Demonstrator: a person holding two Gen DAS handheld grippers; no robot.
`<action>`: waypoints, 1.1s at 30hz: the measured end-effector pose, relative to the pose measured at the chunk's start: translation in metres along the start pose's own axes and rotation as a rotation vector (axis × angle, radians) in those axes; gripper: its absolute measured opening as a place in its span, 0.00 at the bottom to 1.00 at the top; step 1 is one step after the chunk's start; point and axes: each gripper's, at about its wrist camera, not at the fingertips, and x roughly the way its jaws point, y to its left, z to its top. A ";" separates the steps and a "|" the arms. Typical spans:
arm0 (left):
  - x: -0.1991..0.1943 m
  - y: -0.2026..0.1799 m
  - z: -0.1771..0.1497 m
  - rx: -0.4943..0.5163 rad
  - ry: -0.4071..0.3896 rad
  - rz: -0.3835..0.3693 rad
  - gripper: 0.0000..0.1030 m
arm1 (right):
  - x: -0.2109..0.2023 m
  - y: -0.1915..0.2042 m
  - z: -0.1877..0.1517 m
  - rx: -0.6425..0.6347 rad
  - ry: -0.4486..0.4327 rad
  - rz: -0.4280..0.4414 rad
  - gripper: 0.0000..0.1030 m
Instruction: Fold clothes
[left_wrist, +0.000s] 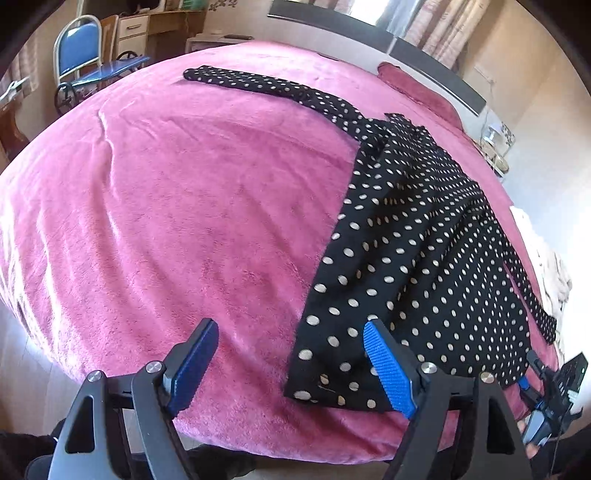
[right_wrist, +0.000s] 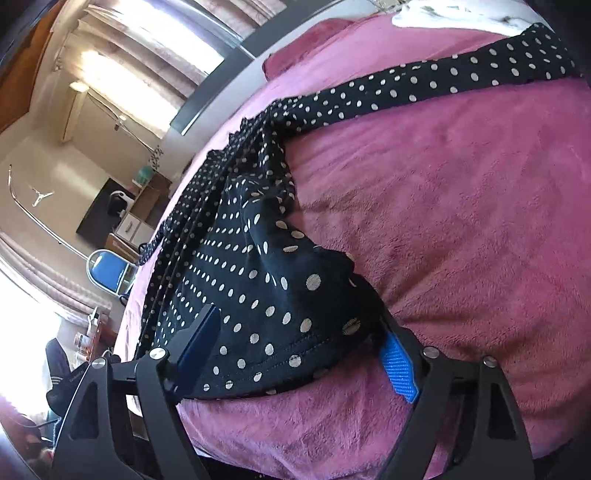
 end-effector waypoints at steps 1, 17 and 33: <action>-0.001 -0.004 -0.003 0.014 0.005 0.000 0.80 | -0.001 -0.001 -0.001 0.007 0.000 0.000 0.81; -0.015 0.007 -0.014 0.034 -0.036 -0.030 0.65 | -0.005 -0.029 -0.005 0.088 0.013 0.008 0.07; 0.030 -0.009 -0.017 0.024 0.075 -0.195 0.05 | -0.001 -0.035 -0.005 0.104 0.022 0.024 0.07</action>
